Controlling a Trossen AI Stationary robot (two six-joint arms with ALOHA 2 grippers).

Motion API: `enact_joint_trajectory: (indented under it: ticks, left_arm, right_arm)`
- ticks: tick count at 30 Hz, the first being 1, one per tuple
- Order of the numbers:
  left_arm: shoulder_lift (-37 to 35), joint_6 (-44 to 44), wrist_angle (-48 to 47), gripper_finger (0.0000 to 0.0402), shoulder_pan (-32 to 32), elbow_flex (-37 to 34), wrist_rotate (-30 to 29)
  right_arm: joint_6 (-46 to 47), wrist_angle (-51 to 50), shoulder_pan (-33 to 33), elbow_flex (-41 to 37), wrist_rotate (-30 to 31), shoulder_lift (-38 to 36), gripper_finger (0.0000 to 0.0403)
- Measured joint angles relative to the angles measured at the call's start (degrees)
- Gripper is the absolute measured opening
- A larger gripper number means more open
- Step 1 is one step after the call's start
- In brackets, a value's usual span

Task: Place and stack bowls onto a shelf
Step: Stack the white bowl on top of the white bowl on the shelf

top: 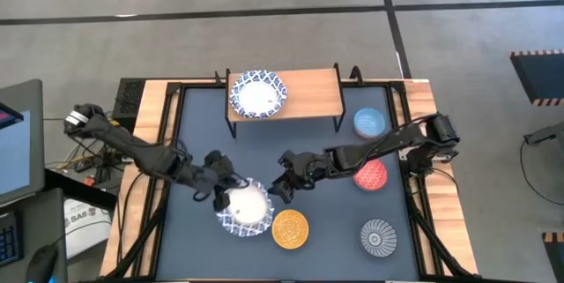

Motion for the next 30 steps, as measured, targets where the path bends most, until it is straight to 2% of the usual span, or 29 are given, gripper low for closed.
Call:
enact_joint_trajectory:
  ticks: [6, 9, 12, 16, 17, 21, 26, 30]
  left_arm:
    - [0.00, 4.28, -2.16, 0.0000, 4.43, 4.34, -0.38]
    - [0.00, 5.36, -2.16, 0.0000, 5.94, 5.47, 0.64]
    - [0.00, 5.20, -2.33, 0.0000, 6.90, 6.19, 2.05]
    - [-0.02, 4.61, -1.85, 0.0012, 7.62, 7.27, 3.75]
    - [-0.02, 4.58, -1.78, 0.0021, 7.84, 7.53, 4.37]
    - [0.00, 4.60, -2.35, 0.0072, 8.68, 8.35, 6.16]
    - [-0.02, 4.28, -6.48, 0.0141, 10.49, 9.55, 3.57]
    - [-0.02, 4.12, -6.44, 0.0165, 12.86, 9.62, 5.50]
  right_arm:
    - [2.84, 2.72, 1.47, -0.13, -0.88, 2.29, 0.0223]
    - [4.99, 1.95, 2.12, -0.10, 1.45, 2.30, 0.0194]
    - [6.75, 0.26, 2.41, -0.12, 4.66, 2.33, 0.0137]
    - [7.06, -1.77, 2.39, -0.17, 6.01, 1.64, 0.0031]
    - [7.08, -1.81, 2.41, -0.17, 6.51, 1.47, 0.0020]
    - [8.64, -8.31, 2.39, -0.21, 10.23, -2.17, 0.0029]
    - [5.02, -15.79, 1.26, -0.17, 11.74, -7.61, 0.0023]
    - [1.98, -18.32, -0.34, -0.11, 11.57, -12.40, 0.0022]
